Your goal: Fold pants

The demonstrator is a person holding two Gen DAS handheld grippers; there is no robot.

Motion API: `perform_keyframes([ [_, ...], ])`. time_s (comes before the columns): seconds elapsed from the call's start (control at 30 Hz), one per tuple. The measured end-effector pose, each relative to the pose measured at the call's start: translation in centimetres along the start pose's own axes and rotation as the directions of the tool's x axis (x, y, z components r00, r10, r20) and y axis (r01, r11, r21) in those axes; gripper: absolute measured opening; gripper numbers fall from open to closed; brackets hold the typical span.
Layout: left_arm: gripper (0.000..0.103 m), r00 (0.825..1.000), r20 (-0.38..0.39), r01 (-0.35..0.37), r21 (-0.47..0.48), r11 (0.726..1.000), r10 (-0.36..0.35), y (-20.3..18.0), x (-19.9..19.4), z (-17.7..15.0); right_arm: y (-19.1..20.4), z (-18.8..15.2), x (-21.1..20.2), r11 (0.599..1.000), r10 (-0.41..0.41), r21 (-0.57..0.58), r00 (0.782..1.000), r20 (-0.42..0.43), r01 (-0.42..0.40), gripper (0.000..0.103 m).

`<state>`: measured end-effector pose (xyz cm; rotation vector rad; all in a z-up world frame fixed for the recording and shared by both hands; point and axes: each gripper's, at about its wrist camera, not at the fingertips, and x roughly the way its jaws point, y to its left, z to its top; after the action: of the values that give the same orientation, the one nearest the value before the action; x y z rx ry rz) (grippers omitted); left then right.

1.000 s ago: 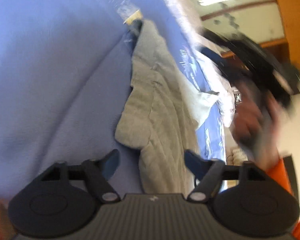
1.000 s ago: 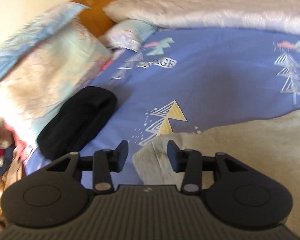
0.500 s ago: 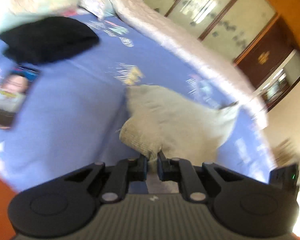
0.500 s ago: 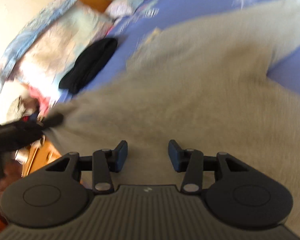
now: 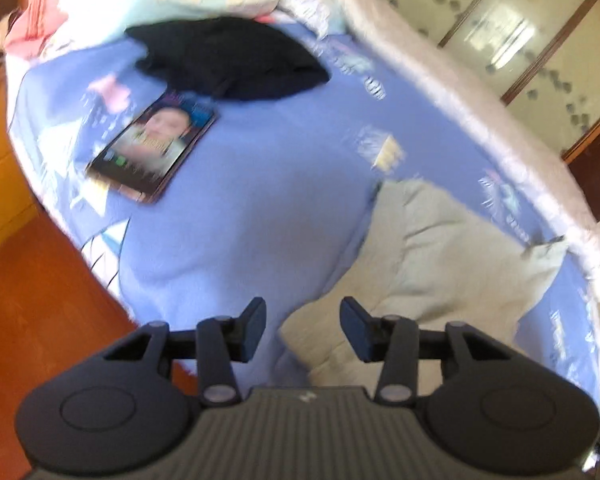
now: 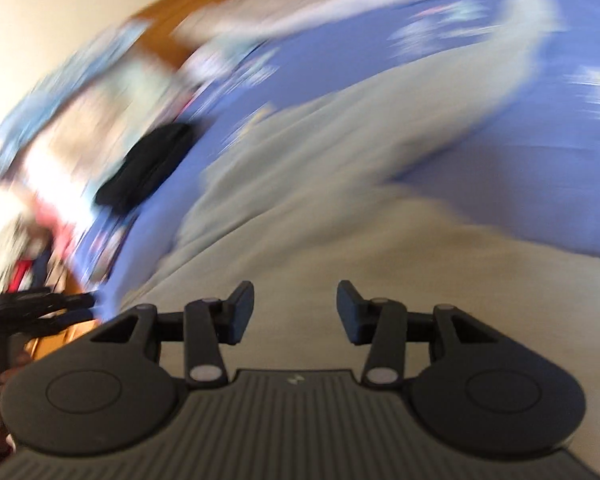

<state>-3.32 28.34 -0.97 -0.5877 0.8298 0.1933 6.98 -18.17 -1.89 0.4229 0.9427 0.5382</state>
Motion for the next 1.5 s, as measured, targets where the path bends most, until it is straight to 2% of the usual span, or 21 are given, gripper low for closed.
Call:
perform_keyframes([
  [0.07,0.042,1.0,-0.004,0.02,0.042,0.999,-0.02,-1.9,0.3,0.1,-4.3,-0.6,-3.7,0.989,-0.078,0.134,0.994,0.079,0.067,0.049],
  [0.17,0.043,0.997,-0.062,0.044,0.122,0.991,-0.037,-5.6,2.3,-1.1,-10.7,-3.0,-9.3,0.922,-0.208,0.362,0.963,0.17,0.135,0.048],
  [0.27,0.043,0.987,-0.158,0.064,0.183,0.981,-0.035,-9.1,4.8,-2.8,-15.6,-6.5,-15.4,0.825,-0.359,0.539,0.894,0.268,0.17,0.047],
  [0.4,0.043,0.98,-0.199,0.055,0.251,0.966,-0.004,-12.6,7.2,-4.5,-20.4,-11.1,-21.9,0.683,-0.51,0.721,0.783,0.357,0.116,0.04],
  [0.47,0.043,0.979,-0.204,0.033,0.286,0.958,0.028,-13.9,8.1,-5.3,-21.0,-11.8,-22.9,0.646,-0.564,0.754,0.74,0.366,0.118,0.04],
  [0.5,0.043,0.977,-0.211,0.026,0.295,0.955,0.039,-14.3,8.6,-5.7,-21.6,-11.8,-23.2,0.637,-0.573,0.763,0.73,0.372,0.111,0.041],
  [0.63,0.044,0.971,-0.228,0.006,0.307,0.952,0.068,-15.0,8.5,-6.5,-23.2,-10.1,-23.1,0.629,-0.573,0.772,0.724,0.385,0.087,0.043],
  [0.67,0.045,0.97,-0.229,-0.003,0.308,0.952,0.077,-15.0,8.5,-6.7,-23.9,-9.5,-23.2,0.632,-0.573,0.769,0.726,0.381,0.096,0.048],
  [0.73,0.046,0.968,-0.232,-0.021,0.308,0.951,0.097,-15.0,8.5,-6.9,-24.3,-7.7,-22.2,0.632,-0.591,0.762,0.724,0.356,0.141,0.055],
  [0.83,0.046,0.965,-0.233,-0.044,0.318,0.947,0.123,-14.9,8.8,-7.1,-27.0,-6.2,-20.8,0.6,-0.629,0.763,0.731,0.264,0.241,0.054],
  [0.9,0.045,0.964,-0.228,-0.059,0.325,0.944,0.139,-14.8,9.1,-7.1,-28.8,-6.4,-20.0,0.57,-0.615,0.777,0.765,0.188,0.267,0.01],
  [0.93,0.045,0.963,-0.228,-0.062,0.324,0.944,0.141,-14.8,9.3,-7.1,-28.7,-6.6,-19.9,0.56,-0.612,0.788,0.77,0.183,0.258,0.01],
  [1.0,0.045,0.963,-0.23,-0.062,0.321,0.945,0.141,-14.8,9.4,-7.0,-27.5,-7.4,-21.5,0.56,-0.609,0.809,0.751,0.256,0.178,0.01],
  [1.07,0.045,0.962,-0.233,-0.062,0.329,0.942,0.144,-14.8,9.7,-7.0,-25.2,-8.1,-24.2,0.57,-0.58,0.82,0.729,0.364,0.044,0.009],
  [1.17,0.046,0.959,-0.241,-0.056,0.341,0.938,0.146,-14.8,10.1,-6.8,-21.2,-7.6,-27.8,0.606,-0.577,0.795,0.669,0.469,-0.035,0.01],
  [1.23,0.046,0.961,-0.24,-0.051,0.339,0.94,0.139,-14.7,10.4,-6.6,-19.4,-5.9,-28.9,0.62,-0.601,0.784,0.636,0.485,-0.012,0.01],
  [1.33,0.046,0.963,-0.238,-0.046,0.308,0.95,0.124,-14.3,10.5,-6.3,-19.4,-2.0,-27.5,0.608,-0.654,0.792,0.598,0.463,0.052,0.015],
  [1.37,0.046,0.964,-0.237,-0.044,0.299,0.953,0.119,-14.2,10.5,-6.3,-20.1,-0.6,-26.4,0.603,-0.668,0.795,0.59,0.454,0.07,0.022],
  [1.4,0.046,0.965,-0.234,-0.044,0.294,0.955,0.116,-14.1,10.4,-6.4,-20.9,1.2,-24.8,0.611,-0.674,0.785,0.588,0.447,0.103,0.037],
  [1.47,0.046,0.966,-0.231,-0.047,0.291,0.956,0.117,-14.1,10.3,-6.4,-22.4,4.2,-21.5,0.638,-0.709,0.723,0.567,0.419,0.265,0.049],
  [1.5,0.046,0.966,-0.23,-0.047,0.289,0.956,0.117,-14.2,10.2,-6.4,-23.3,5.0,-20.4,0.627,-0.732,0.707,0.558,0.39,0.328,0.049],
])
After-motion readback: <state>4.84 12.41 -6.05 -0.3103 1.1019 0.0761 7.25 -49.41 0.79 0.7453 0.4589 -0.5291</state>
